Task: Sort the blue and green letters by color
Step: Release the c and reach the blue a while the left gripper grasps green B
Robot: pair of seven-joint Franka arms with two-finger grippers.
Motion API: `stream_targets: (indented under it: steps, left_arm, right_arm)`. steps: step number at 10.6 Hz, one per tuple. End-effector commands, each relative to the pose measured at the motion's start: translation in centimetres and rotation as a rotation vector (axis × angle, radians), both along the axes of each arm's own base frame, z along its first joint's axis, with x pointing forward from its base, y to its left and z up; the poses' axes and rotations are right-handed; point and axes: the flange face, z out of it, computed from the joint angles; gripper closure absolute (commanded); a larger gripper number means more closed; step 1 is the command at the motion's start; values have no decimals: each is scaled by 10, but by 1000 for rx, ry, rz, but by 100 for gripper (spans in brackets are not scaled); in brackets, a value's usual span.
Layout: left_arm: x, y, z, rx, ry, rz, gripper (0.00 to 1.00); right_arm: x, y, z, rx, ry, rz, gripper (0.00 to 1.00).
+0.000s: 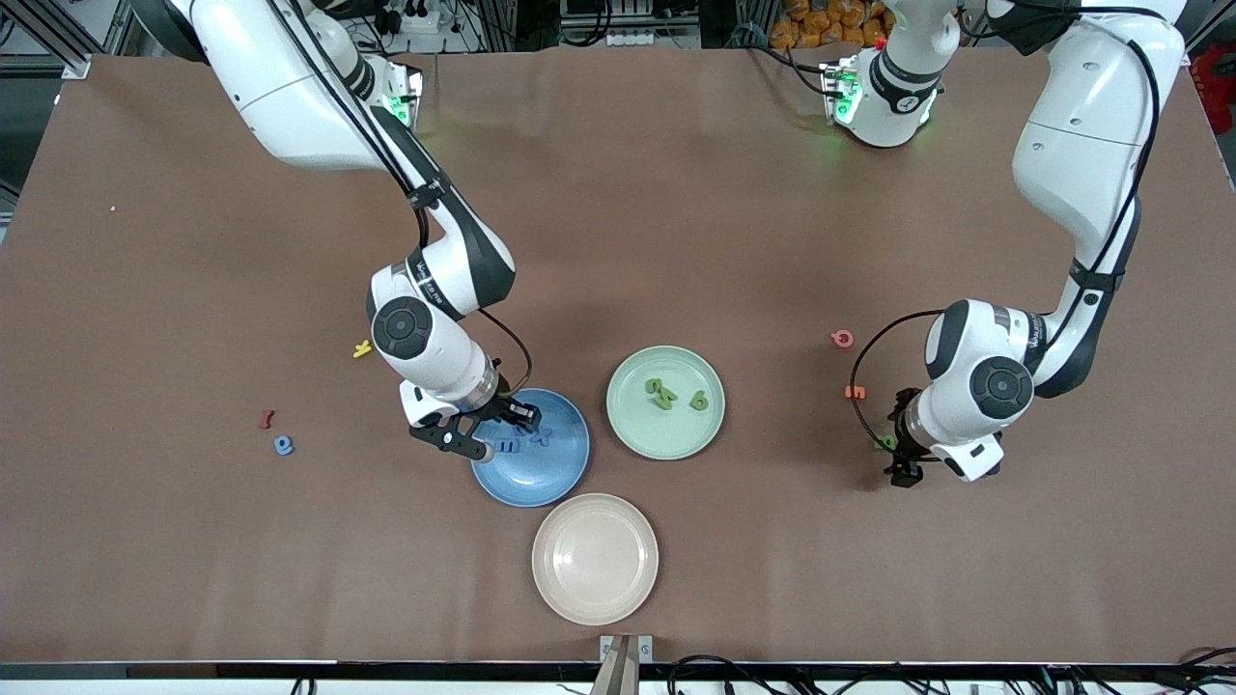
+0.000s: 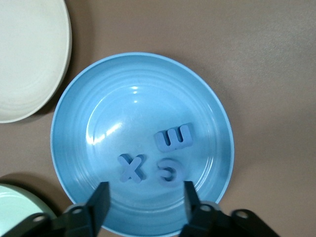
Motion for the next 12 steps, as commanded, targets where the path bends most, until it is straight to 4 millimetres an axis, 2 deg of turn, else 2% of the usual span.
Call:
stream_targets:
  steps: [1,3,6,8,9,11,12]
  left_arm:
    - [0,-2,-4,-14,-13,22,0]
    - [0,-4,-7,-18,-19,17,0]
    - [0,-3,-11,-13,-19,24,1]
    - [-1,-3,-14,27,-29,46,70]
    - [-1,-2,-16,35,-31,95,100]
    - [0,-2,-15,39,-40,161,100]
    - [2,-2,-13,38,-45,165,100]
  right_arm:
    - [8,-2,5,-17,-20,35,0]
    - [14,-26,3,-68,-5,188,0]
    - [30,-88,7,-127,21,430,0]
    - [43,-136,9,-178,19,515,0]
    - [48,-158,9,-184,17,541,0]
    - [55,-205,11,-193,17,608,0]
    - [56,-237,12,-204,15,652,0]
